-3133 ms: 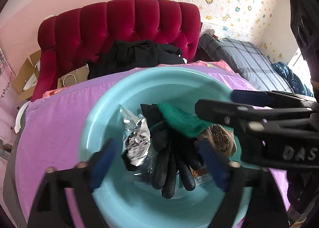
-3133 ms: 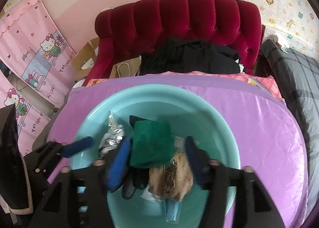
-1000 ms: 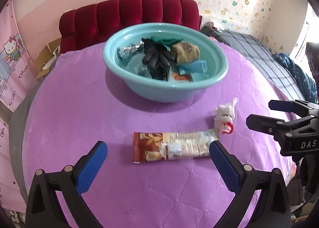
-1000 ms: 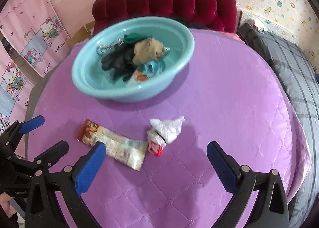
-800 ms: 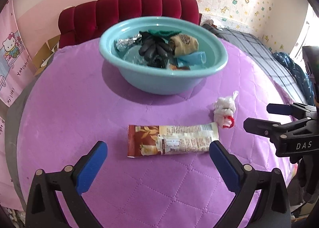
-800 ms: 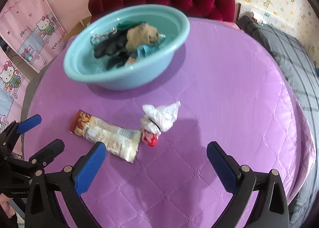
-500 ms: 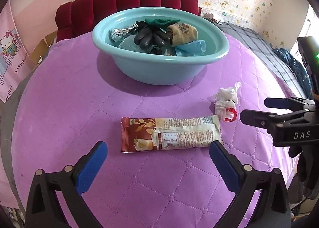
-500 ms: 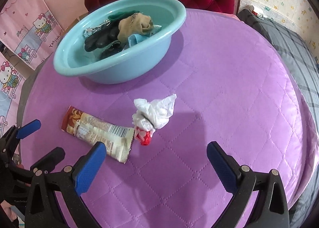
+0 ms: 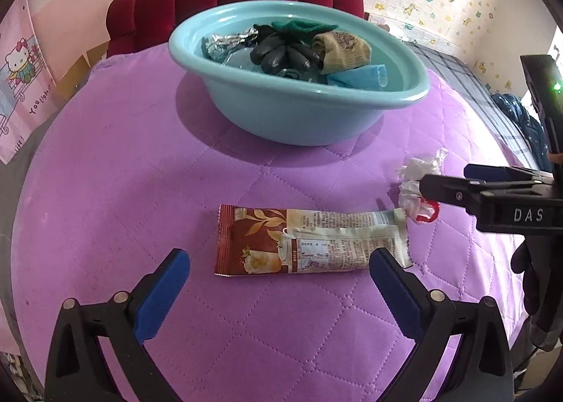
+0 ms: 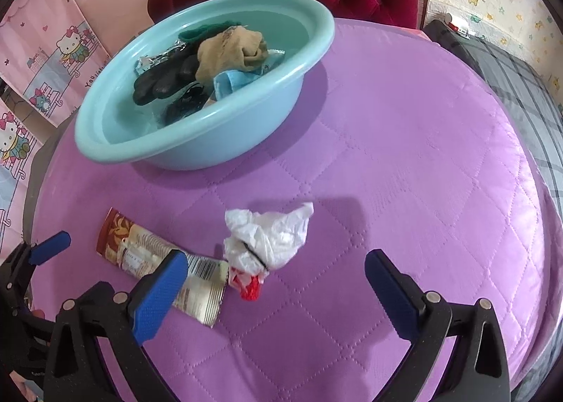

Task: Organize soft objects
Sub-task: 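Grasp the white tissue toy with the right tool, lifting it off the table, then grasp the snack bar wrapper with the left tool while the right tool holds the toy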

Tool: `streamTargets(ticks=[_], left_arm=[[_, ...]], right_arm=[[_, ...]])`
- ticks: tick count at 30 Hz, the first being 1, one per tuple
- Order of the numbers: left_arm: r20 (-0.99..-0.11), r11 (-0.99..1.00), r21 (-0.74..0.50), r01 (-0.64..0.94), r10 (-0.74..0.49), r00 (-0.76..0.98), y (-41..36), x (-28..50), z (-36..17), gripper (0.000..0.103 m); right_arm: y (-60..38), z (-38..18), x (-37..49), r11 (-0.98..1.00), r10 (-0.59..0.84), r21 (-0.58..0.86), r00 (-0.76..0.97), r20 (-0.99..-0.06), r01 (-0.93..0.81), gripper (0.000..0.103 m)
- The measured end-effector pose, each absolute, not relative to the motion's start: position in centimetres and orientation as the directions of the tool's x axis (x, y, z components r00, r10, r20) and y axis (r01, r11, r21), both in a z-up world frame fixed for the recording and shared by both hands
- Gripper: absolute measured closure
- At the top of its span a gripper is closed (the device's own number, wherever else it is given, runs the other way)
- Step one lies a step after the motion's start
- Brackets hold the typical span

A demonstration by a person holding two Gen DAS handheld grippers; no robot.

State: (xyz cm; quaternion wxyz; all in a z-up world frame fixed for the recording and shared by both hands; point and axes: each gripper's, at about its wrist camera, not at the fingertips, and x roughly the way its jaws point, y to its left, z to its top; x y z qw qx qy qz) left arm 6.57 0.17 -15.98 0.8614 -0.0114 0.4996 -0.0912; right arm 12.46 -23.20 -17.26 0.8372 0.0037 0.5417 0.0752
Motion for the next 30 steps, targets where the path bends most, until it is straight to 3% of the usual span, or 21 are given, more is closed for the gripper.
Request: streamTargets(ticks=[4, 5, 7, 9, 12, 18, 30], left_arm=[[-0.866, 0.985, -0.112, 0.134, -0.163, 0.473, 0.1, 6.8, -16.5, 0.000], [-0.867, 0.985, -0.114, 0.133, -0.163, 0.471, 0.1, 6.9, -16.5, 0.000], [-0.870, 0.985, -0.113, 0.131, -0.162, 0.465, 0.1, 7.1, -16.7, 0.000], [-0.876, 0.985, -0.112, 0.130, -0.160, 0.456, 0.0, 7.5, -17.0, 0.000], [-0.881, 0.987, -0.110, 0.121, -0.153, 0.448, -0.1, 7.8, -17.2, 0.000], [-0.890, 0.987, -0.111, 0.118, -0.152, 0.430, -0.8, 8.2, -17.3, 0.000], [-0.912, 0.914, 0.002, 0.405, -0.165, 0.376, -3.8, 9.4, -16.4, 0.000]], right_arm=[[-22.9, -17.7, 13.4, 0.987, 0.141, 0.094, 0.408, -0.902, -0.133, 0.013], [-22.9, -17.8, 13.7, 0.986, 0.145, 0.098, 0.408, -0.902, -0.134, 0.021], [-22.7, -18.0, 14.1, 0.986, 0.145, 0.096, 0.406, -0.902, -0.138, 0.041], [-22.5, -18.2, 14.5, 0.981, 0.169, 0.117, 0.399, -0.901, -0.152, 0.086], [-22.3, -18.1, 14.6, 0.978, 0.182, 0.125, 0.401, -0.898, -0.165, 0.092], [-23.1, -17.2, 14.5, 0.975, 0.204, 0.148, 0.400, -0.893, -0.167, 0.093], [-24.1, -15.3, 13.3, 0.968, 0.240, 0.188, 0.402, -0.884, -0.166, 0.093]])
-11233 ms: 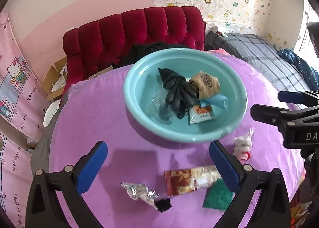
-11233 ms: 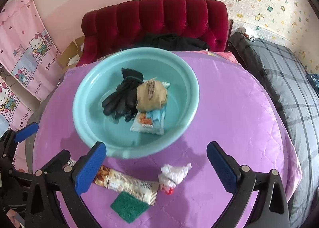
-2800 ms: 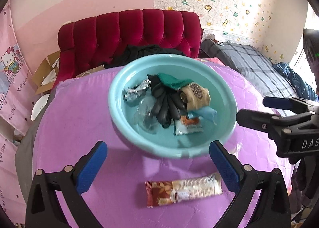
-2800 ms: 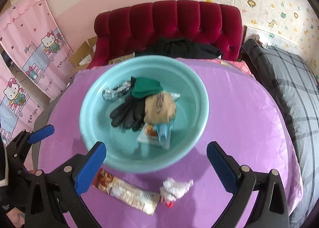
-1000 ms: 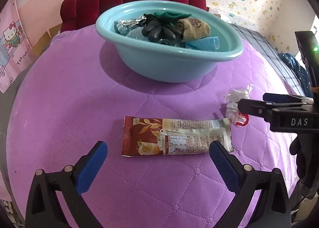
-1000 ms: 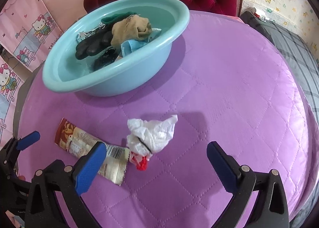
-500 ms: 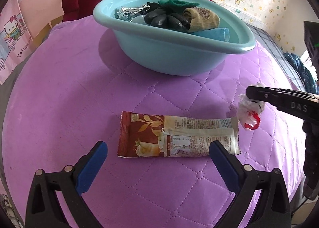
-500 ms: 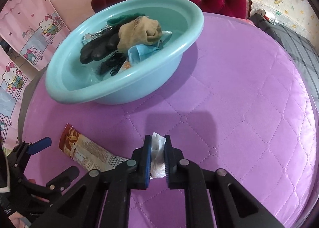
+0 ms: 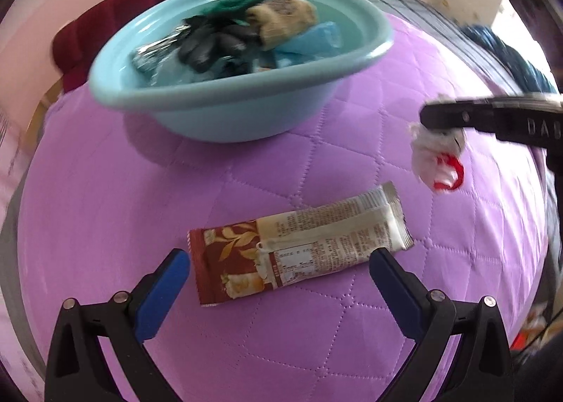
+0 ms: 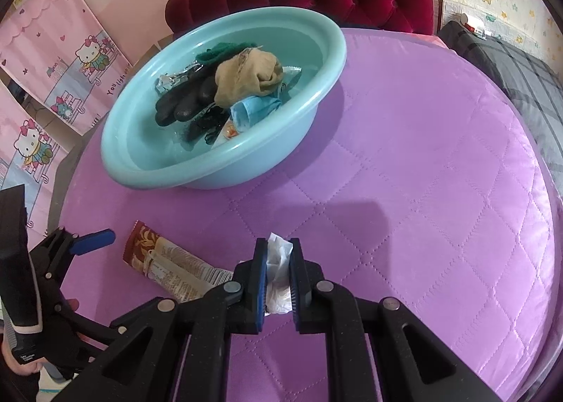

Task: Organize soft objects
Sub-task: 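Grasp the snack bar wrapper with the left tool while the right tool holds the toy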

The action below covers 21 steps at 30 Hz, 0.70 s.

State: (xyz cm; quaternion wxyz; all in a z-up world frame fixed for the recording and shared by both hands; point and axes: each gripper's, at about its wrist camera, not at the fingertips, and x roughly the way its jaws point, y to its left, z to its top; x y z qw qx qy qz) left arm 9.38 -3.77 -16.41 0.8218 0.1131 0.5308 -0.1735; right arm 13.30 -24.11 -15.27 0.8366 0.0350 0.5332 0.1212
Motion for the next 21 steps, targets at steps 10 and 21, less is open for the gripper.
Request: streamTargets(ticks=[10, 21], left_arm=[[-0.941, 0.803, 0.030, 0.595, -0.179, 0.288, -7.3, 11.5, -17.9, 0.000], [-0.967, 0.655, 0.082, 0.751, -0.131, 0.220, -10.8, 13.2, -20.8, 0.000]], right_arm=[[-25.5, -14.6, 12.6, 0.971, 0.238, 0.203, 0.400, -0.885, -0.128, 0.093], [-26.7, -15.0, 12.4, 0.970, 0.239, 0.233, 0.390, -0.889, -0.063, 0.093]])
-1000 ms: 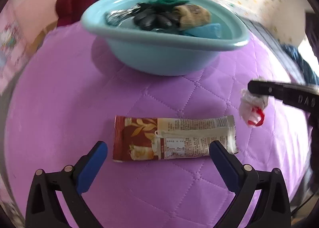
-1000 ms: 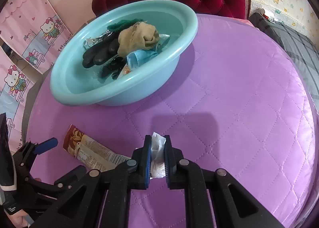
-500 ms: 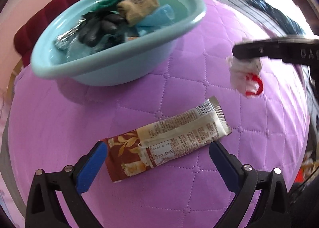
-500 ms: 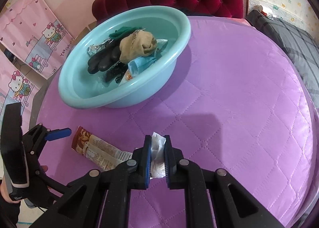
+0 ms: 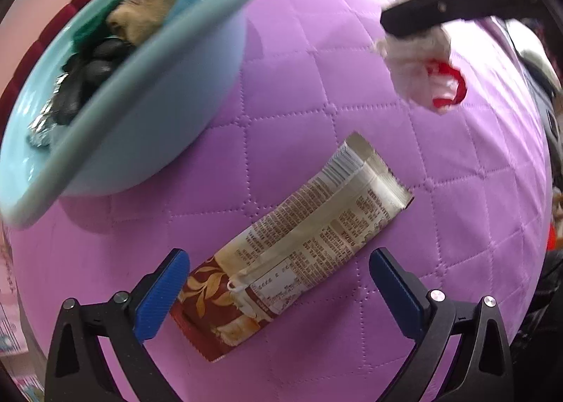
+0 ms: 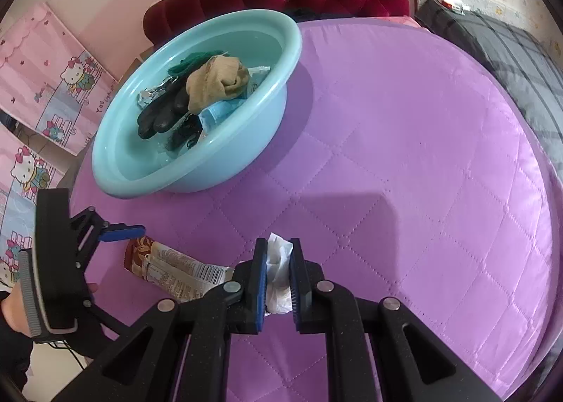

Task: Organize soft objects
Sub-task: 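Grasp the snack bar wrapper with the left tool while the right tool holds the toy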

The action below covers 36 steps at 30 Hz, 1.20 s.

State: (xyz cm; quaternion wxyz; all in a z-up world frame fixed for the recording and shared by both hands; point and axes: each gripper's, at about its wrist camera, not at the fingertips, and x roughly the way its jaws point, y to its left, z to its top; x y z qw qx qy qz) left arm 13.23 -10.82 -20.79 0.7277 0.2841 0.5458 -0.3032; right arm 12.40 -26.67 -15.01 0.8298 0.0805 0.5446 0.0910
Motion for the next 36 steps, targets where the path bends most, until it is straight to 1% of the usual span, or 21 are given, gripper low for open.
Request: streamTargets(ticks=[3, 10, 11, 12, 13, 14, 15, 16, 17, 18, 19, 20, 22, 27, 36], left_arm=[[-0.968, 0.629, 0.095, 0.772, -0.123, 0.219, -11.5, 13.3, -21.1, 0.000], [-0.976, 0.643, 0.040, 0.765, -0.138, 0.167, -12.4, 14.7, -21.8, 0.000], [-0.976, 0.644, 0.038, 0.764, -0.140, 0.167, -12.5, 14.7, -21.7, 0.002], [-0.975, 0.639, 0.034, 0.769, -0.149, 0.166, -12.5, 14.5, -21.6, 0.008], [-0.973, 0.630, 0.025, 0.776, -0.162, 0.162, -12.6, 14.2, -21.4, 0.018], [-0.972, 0.621, 0.023, 0.783, -0.171, 0.164, -12.6, 13.7, -21.3, 0.024], [-0.971, 0.614, 0.019, 0.789, -0.178, 0.162, -12.9, 13.4, -21.1, 0.033], [-0.971, 0.617, 0.012, 0.787, -0.182, 0.157, -12.8, 13.4, -21.0, 0.037], [-0.971, 0.624, 0.007, 0.781, -0.184, 0.155, -12.8, 13.3, -20.9, 0.040], [-0.970, 0.640, -0.003, 0.768, -0.189, 0.153, -12.7, 13.4, -20.8, 0.044], [-0.969, 0.660, -0.012, 0.751, -0.194, 0.155, -12.7, 13.5, -20.8, 0.052], [-0.967, 0.675, -0.020, 0.737, -0.199, 0.156, -12.4, 13.6, -20.6, 0.054], [-0.963, 0.706, -0.043, 0.706, -0.219, 0.160, -11.7, 13.6, -20.5, 0.063], [-0.957, 0.732, -0.056, 0.679, -0.232, 0.171, -11.0, 12.3, -20.4, 0.068], [-0.953, 0.789, -0.063, 0.611, -0.229, 0.199, -8.8, 9.4, -20.2, 0.069]], right_arm=[[-26.7, -15.1, 12.2, 0.971, 0.236, 0.234, 0.390, -0.890, -0.055, 0.093], [-26.7, -15.2, 11.7, 0.971, 0.232, 0.235, 0.386, -0.893, -0.041, 0.093], [-26.6, -15.2, 11.7, 0.971, 0.232, 0.234, 0.386, -0.893, -0.041, 0.093], [-26.6, -15.2, 11.6, 0.972, 0.231, 0.234, 0.386, -0.893, -0.040, 0.093], [-26.5, -15.2, 11.6, 0.972, 0.230, 0.234, 0.386, -0.893, -0.039, 0.093], [-26.5, -15.1, 11.6, 0.971, 0.231, 0.235, 0.386, -0.893, -0.038, 0.093], [-26.4, -15.1, 11.6, 0.971, 0.231, 0.234, 0.386, -0.893, -0.038, 0.093], [-26.4, -15.1, 11.6, 0.971, 0.230, 0.234, 0.387, -0.893, -0.038, 0.093], [-26.3, -15.0, 11.5, 0.971, 0.231, 0.235, 0.388, -0.892, -0.037, 0.093], [-26.3, -15.0, 11.5, 0.971, 0.231, 0.236, 0.389, -0.892, -0.037, 0.093], [-26.2, -14.9, 11.5, 0.971, 0.232, 0.237, 0.389, -0.891, -0.036, 0.093], [-26.1, -14.9, 11.4, 0.970, 0.233, 0.239, 0.389, -0.891, -0.035, 0.093], [-25.9, -14.7, 11.2, 0.970, 0.236, 0.240, 0.391, -0.890, -0.038, 0.093], [-25.4, -14.1, 10.6, 0.970, 0.237, 0.237, 0.400, -0.886, -0.050, 0.093], [-24.7, -13.3, 9.3, 0.973, 0.230, 0.222, 0.411, -0.882, -0.067, 0.093]])
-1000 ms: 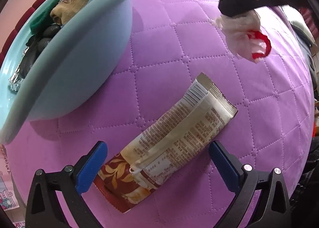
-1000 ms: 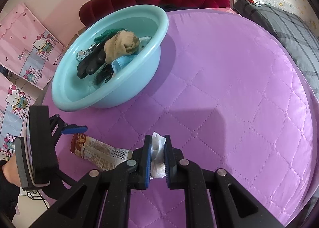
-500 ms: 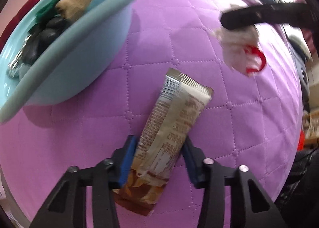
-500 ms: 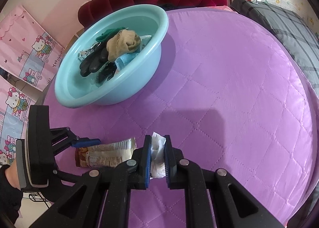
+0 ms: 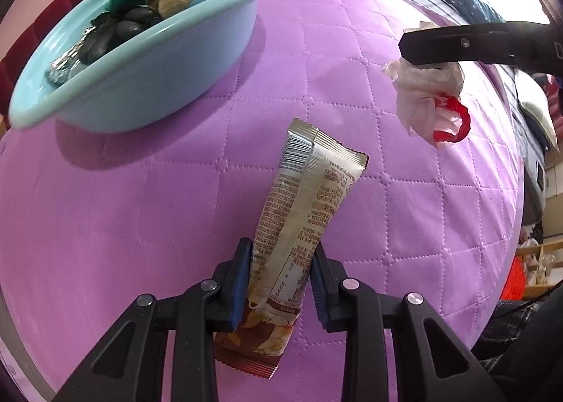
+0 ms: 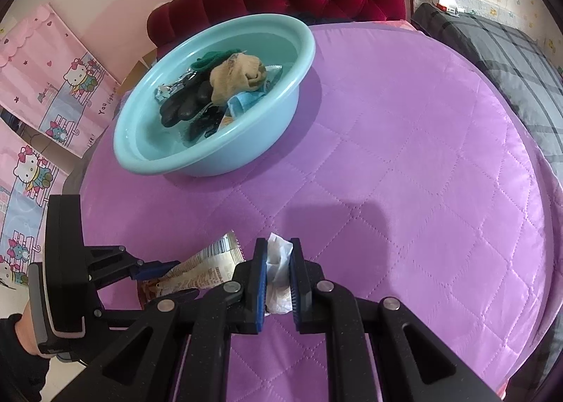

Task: Organize soft objects
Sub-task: 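Grasp the snack bar wrapper with the left tool while the right tool holds the toy, then carry the snack bar and tissue toy in both tools over the basin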

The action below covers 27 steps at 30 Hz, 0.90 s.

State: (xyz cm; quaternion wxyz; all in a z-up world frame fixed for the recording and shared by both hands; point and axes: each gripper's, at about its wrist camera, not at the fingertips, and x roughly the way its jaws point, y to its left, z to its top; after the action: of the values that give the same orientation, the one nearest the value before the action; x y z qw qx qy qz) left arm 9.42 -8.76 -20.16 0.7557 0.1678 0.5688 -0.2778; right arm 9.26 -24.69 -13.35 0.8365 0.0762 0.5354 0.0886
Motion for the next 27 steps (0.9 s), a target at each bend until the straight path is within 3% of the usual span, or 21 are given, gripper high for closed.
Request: streamTargets(ticks=[17, 27], left_arm=[[-0.922, 0.856, -0.088, 0.509, -0.264, 0.284, -5.1, 6.0, -18.0, 0.069], [-0.893, 0.889, -0.119, 0.442, -0.291, 0.345, -2.5, 5.3, -13.4, 0.069]], right_arm=[[-22.1, -11.4, 7.4, 0.977, 0.212, 0.180, 0.435, -0.875, -0.113, 0.093], [-20.9, -9.7, 6.9, 0.978, 0.204, 0.159, 0.456, -0.866, -0.136, 0.092]])
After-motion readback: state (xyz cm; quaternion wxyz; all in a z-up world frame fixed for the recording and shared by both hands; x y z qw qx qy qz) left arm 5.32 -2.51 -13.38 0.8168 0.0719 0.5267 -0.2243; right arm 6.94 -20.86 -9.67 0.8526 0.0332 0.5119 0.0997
